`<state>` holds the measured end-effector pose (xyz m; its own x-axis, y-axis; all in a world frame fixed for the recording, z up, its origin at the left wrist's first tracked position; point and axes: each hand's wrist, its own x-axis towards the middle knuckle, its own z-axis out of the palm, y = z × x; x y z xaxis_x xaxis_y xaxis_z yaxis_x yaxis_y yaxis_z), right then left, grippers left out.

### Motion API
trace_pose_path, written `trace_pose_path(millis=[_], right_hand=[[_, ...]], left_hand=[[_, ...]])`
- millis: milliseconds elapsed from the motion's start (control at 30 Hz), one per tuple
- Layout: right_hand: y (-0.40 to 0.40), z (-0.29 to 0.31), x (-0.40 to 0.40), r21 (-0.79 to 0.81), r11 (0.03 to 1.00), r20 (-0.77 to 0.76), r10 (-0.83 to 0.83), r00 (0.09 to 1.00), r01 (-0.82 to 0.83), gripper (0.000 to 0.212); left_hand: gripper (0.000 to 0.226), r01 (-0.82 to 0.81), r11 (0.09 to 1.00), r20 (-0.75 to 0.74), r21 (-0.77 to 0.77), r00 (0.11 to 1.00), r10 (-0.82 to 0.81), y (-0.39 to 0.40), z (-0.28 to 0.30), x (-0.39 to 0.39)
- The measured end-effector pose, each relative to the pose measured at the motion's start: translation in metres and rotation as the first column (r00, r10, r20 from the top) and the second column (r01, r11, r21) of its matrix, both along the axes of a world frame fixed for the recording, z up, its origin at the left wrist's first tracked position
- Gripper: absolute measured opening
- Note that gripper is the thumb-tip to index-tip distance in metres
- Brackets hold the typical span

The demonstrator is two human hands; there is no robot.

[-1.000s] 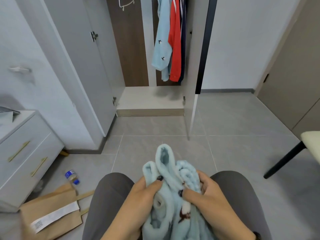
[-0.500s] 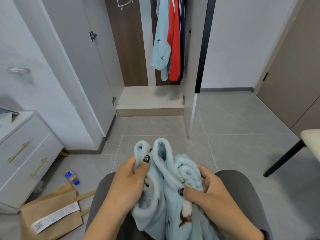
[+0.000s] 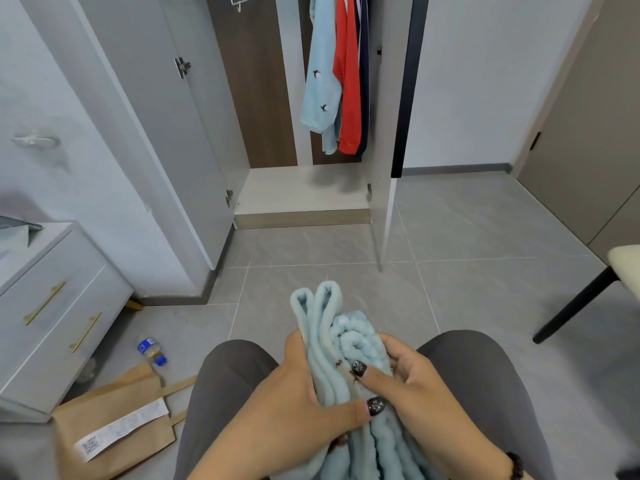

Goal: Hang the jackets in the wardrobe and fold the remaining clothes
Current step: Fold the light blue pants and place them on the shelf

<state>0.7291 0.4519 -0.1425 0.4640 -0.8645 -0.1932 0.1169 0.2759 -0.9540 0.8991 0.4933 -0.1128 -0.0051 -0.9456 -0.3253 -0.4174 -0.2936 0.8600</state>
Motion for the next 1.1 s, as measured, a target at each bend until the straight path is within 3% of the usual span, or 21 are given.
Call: trace_pose_path(millis=[267, 400, 500, 667, 900, 967, 1033, 1100], right_hand=[[-0.003, -0.009, -0.004, 0.160, 0.977, 0.061, -0.149, 0.987, 0.138, 0.028], [0.000, -0.010, 0.000, -0.062, 0.983, -0.216, -0.184, 0.959, 0.175, 0.040], [0.000, -0.010, 0.004, -0.190, 0.966, -0.374, -0.237, 0.897, 0.176, 0.039], [-0.017, -0.002, -0.006, -0.054, 0.911, -0.285, -0.406, 0.868, 0.408, 0.025], [-0.020, 0.020, 0.009, -0.092, 0.963, -0.331, -0.269, 0.905, 0.253, 0.017], [-0.023, 0.028, 0.011, -0.112, 0.980, -0.343, -0.193, 0.919, 0.164, 0.019], [-0.027, 0.033, 0.013, -0.083, 0.993, -0.380, -0.113, 0.918, 0.087, 0.049], [-0.032, 0.034, 0.015, -0.106, 0.994, -0.518, -0.056, 0.854, 0.001, 0.074]], left_hand=[[0.051, -0.064, 0.998, -0.284, 0.019, 0.956, 0.067, -0.004, -0.022, 0.004], [0.039, -0.113, 0.994, -0.354, 0.013, 0.929, 0.110, -0.005, -0.030, 0.000], [0.040, -0.111, 0.994, -0.338, 0.004, 0.935, 0.106, -0.004, -0.033, -0.003], [0.035, -0.063, 0.993, -0.256, -0.095, 0.966, 0.037, -0.002, -0.028, 0.000], [0.065, 0.058, 0.985, -0.320, -0.160, 0.941, -0.108, -0.005, -0.021, -0.007], [0.069, 0.113, 0.983, -0.462, -0.147, 0.871, -0.170, -0.006, -0.021, 0.000], [0.070, 0.178, 0.977, -0.643, -0.119, 0.736, -0.213, -0.006, -0.023, 0.005], [0.070, 0.177, 0.982, -0.798, -0.063, 0.582, -0.156, -0.007, -0.029, 0.008]])
